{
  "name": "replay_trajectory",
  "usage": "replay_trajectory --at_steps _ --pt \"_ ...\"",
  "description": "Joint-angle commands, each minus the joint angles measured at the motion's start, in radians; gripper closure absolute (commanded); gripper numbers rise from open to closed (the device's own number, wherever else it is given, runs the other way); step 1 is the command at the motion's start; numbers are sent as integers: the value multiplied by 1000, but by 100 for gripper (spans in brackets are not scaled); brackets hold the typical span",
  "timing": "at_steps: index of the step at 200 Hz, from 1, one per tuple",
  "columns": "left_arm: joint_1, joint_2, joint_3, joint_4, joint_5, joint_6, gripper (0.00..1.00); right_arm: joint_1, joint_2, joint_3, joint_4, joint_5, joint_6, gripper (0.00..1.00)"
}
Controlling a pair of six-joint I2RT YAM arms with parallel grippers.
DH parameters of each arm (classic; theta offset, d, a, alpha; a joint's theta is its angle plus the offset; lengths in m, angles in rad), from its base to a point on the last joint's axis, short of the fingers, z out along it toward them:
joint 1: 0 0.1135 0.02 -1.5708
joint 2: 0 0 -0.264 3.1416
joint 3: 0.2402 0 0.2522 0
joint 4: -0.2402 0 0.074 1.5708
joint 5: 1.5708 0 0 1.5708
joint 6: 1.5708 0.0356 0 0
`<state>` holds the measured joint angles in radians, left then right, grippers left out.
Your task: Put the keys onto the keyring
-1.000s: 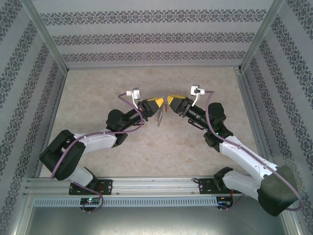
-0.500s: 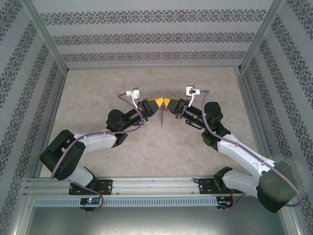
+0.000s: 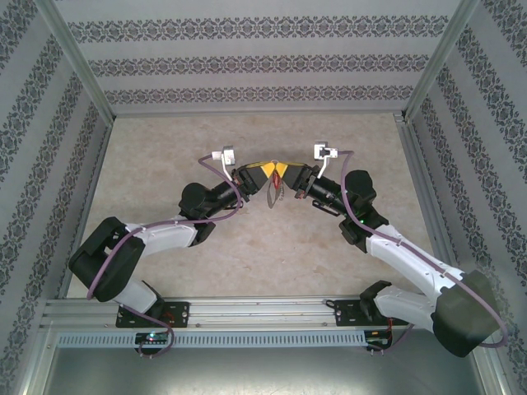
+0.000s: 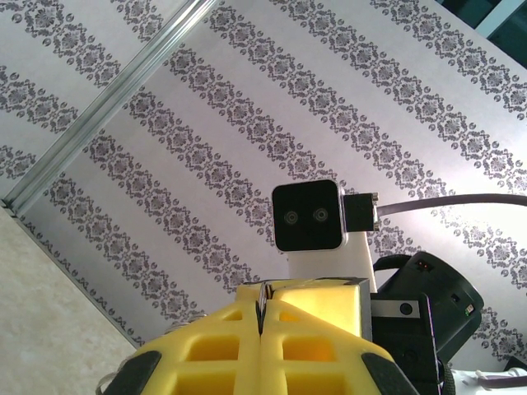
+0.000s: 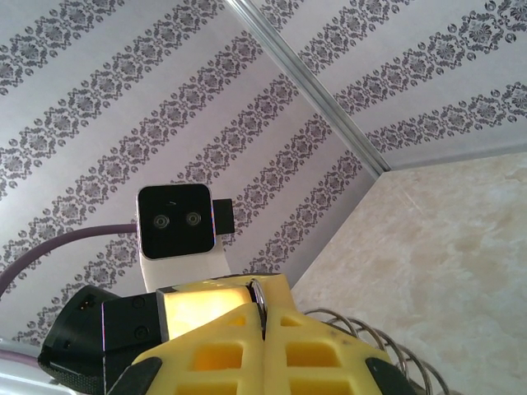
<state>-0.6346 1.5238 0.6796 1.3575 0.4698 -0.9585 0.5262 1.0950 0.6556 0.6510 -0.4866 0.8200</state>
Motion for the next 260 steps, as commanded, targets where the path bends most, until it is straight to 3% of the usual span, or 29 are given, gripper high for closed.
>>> replay_trajectory --at_steps 1,20,65,158,207,260 --pt "7 -10 19 67 2 11 87 0 5 36 -22 4 -18 100" --pt "21 -33 -3 66 -13 33 78 -23 13 39 -48 -11 -23 100" --pt "100 -77 -31 -13 25 19 71 -96 33 58 -140 -79 -59 100" --pt "190 -141 153 -659 265 224 61 -156 119 95 -141 -290 -109 100" --pt "206 -78 226 -780 414 225 56 -156 176 143 -154 -398 -114 100" --pt "206 -5 239 -693 493 133 62 -156 187 138 -141 -406 -110 100"
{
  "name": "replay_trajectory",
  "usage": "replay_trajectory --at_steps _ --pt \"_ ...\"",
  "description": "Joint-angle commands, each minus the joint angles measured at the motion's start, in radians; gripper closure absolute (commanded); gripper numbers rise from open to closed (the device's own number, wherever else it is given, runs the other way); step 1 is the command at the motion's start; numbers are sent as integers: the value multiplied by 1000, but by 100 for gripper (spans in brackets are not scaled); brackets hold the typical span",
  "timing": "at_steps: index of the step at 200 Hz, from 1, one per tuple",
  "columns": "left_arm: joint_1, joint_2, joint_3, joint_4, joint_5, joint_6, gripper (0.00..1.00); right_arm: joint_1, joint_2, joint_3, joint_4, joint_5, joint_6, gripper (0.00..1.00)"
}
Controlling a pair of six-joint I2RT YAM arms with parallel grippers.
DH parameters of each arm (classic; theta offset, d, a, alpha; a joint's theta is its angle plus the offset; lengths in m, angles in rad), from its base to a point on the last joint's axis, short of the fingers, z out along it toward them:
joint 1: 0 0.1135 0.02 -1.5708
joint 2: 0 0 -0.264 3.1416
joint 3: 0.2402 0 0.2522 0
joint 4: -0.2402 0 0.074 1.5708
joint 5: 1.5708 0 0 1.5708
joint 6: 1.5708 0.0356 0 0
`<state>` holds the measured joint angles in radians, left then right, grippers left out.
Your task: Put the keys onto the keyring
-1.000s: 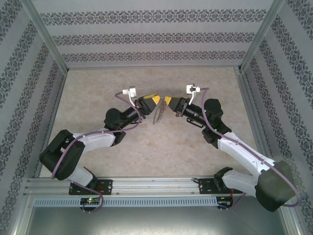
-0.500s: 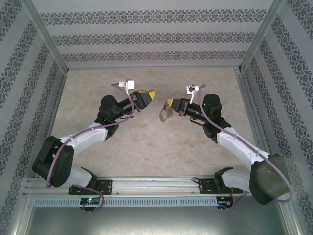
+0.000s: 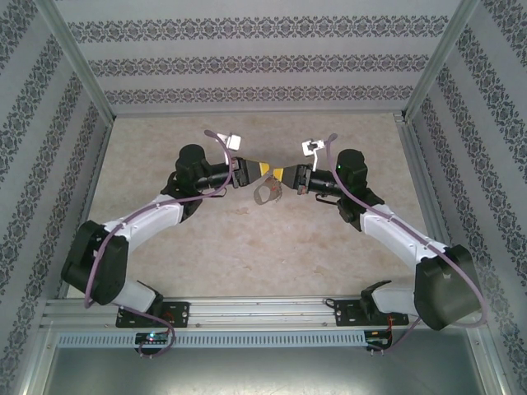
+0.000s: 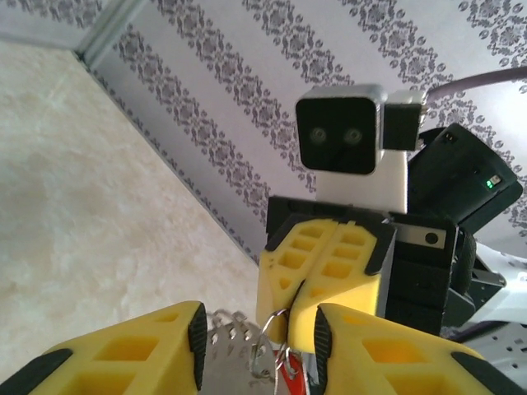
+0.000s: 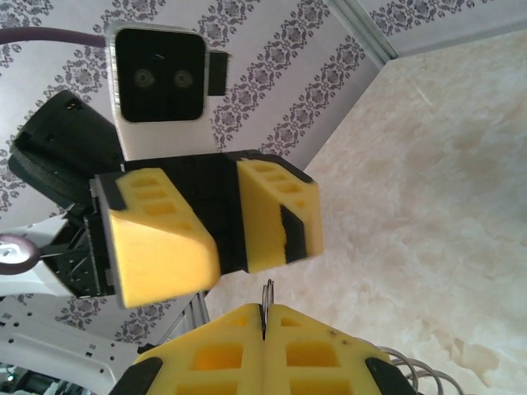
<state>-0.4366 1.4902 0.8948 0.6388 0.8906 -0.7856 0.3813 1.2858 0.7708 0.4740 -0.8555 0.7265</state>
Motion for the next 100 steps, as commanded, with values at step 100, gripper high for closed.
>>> replay_trajectory --at_steps 100 --pt "8 124 -1 378 104 -295 68 -10 -5 2 48 -24 -12 100"
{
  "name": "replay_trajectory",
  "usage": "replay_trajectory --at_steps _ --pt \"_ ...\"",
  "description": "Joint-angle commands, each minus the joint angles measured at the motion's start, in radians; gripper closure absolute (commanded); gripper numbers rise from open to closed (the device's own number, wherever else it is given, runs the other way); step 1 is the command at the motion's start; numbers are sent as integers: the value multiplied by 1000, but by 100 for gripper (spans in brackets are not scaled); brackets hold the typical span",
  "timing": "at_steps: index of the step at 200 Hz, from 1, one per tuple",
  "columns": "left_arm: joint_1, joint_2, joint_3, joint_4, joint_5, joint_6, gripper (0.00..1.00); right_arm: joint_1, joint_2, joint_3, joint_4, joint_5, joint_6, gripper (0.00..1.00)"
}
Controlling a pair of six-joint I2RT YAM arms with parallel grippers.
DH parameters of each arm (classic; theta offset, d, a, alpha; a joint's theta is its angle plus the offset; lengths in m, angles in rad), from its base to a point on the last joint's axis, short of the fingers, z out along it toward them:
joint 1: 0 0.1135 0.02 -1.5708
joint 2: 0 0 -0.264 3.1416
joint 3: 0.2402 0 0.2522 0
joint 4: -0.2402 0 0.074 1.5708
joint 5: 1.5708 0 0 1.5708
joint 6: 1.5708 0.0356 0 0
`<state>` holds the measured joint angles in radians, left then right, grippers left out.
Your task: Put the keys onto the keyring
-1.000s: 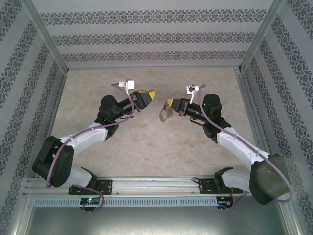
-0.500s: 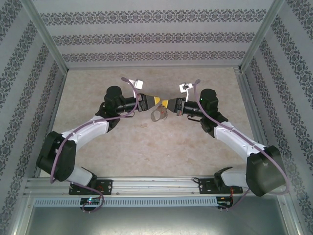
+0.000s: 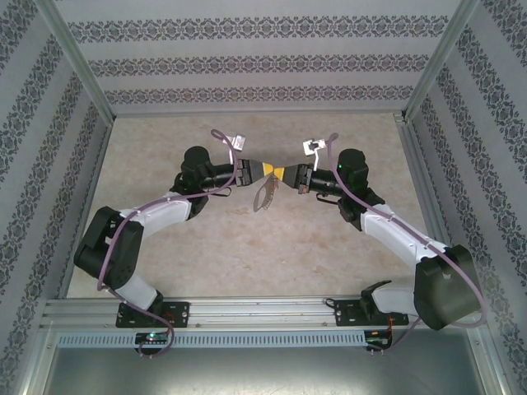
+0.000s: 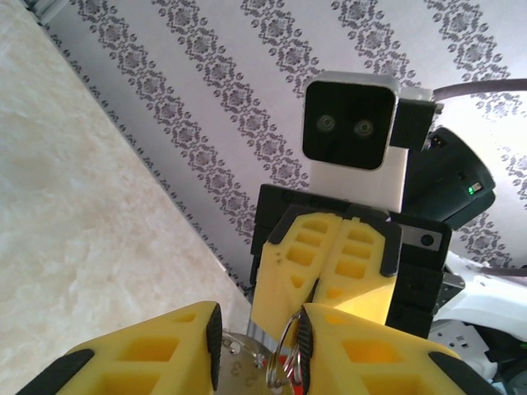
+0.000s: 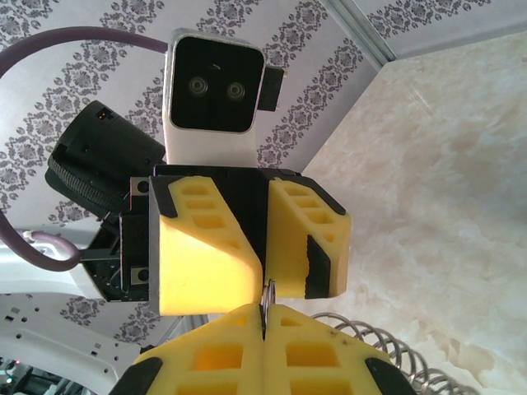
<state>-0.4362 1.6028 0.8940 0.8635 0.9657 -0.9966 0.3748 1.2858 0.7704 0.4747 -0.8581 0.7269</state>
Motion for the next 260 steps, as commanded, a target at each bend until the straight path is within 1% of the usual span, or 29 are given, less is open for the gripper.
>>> replay_trajectory --at_steps 1,34,76,103,141,178,203,220,253,255,260 --pt "7 13 0 155 29 -87 68 -4 -5 3 47 -21 -12 100" --pt "7 31 -4 230 39 -142 73 -3 -3 -1 53 -13 -8 100" --pt "8 37 -7 255 54 -162 77 -3 -5 -3 51 2 -8 100" --pt "8 25 -17 240 57 -154 78 -5 -6 -5 48 14 -9 100" --pt "7 -4 -24 162 59 -101 80 -5 -5 -7 48 28 -9 100" --pt "8 -12 -20 152 61 -93 85 -5 4 0 53 27 -1 100" --pt "7 -8 -20 160 59 -97 93 -5 6 -1 55 28 -1 100" --pt "7 -7 -22 176 61 -105 100 -3 8 -2 57 30 -1 100" --pt "6 -6 -32 238 47 -141 100 -5 9 -2 64 48 13 100" --pt "6 -7 -33 243 42 -143 100 -5 8 -3 63 50 15 97" --pt "6 -8 -39 258 29 -149 100 -7 5 -4 64 58 19 86"
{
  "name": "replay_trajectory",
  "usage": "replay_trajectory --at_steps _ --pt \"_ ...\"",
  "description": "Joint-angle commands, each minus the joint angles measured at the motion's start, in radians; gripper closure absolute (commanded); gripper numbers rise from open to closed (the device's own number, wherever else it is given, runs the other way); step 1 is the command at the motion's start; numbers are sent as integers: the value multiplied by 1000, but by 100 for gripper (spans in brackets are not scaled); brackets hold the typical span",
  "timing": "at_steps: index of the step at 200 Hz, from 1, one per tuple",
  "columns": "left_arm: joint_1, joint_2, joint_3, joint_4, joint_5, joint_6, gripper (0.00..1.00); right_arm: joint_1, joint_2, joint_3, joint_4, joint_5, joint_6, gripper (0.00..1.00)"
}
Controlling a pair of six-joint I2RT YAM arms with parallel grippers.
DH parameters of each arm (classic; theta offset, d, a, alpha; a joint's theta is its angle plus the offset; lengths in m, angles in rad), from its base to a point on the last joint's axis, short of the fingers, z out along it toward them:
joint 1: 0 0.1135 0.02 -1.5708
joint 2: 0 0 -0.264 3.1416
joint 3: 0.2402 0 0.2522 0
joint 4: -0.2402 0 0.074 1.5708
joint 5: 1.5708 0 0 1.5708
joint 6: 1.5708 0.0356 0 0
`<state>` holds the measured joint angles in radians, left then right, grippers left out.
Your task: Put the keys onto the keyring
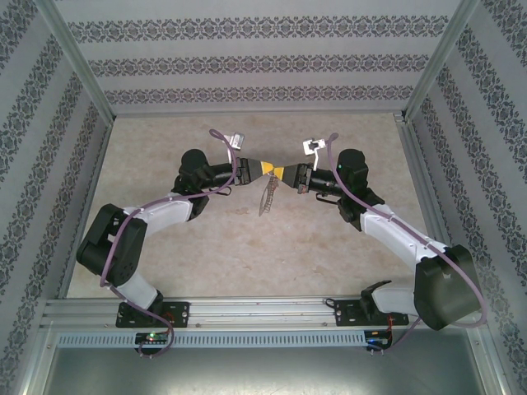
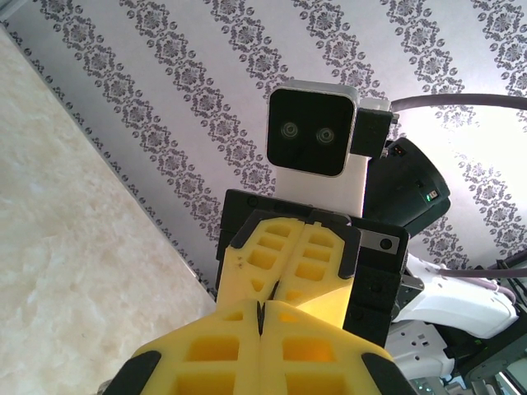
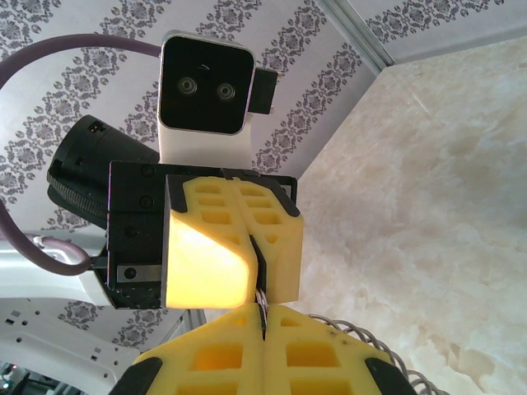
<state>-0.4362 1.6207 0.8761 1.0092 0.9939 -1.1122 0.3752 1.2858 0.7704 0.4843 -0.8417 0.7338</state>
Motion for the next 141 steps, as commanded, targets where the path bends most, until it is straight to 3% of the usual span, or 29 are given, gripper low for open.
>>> replay_trajectory --at_steps 1,13,27,86,110,141 --pt "6 -26 -22 115 -3 -35 100 -8 5 -5 54 43 13 84" --pt "5 -36 -39 140 -44 -44 100 -17 -12 -14 54 70 24 62" --pt "6 -48 -49 152 -85 -47 100 -31 -42 -34 56 113 42 53" --pt "5 -101 -70 180 -193 -35 100 -40 -137 -106 126 244 129 50" --pt "3 -100 -74 218 -223 -60 100 -7 -124 -91 138 231 119 49" --pt "2 -96 -69 244 -230 -80 100 42 -79 -71 154 199 85 40"
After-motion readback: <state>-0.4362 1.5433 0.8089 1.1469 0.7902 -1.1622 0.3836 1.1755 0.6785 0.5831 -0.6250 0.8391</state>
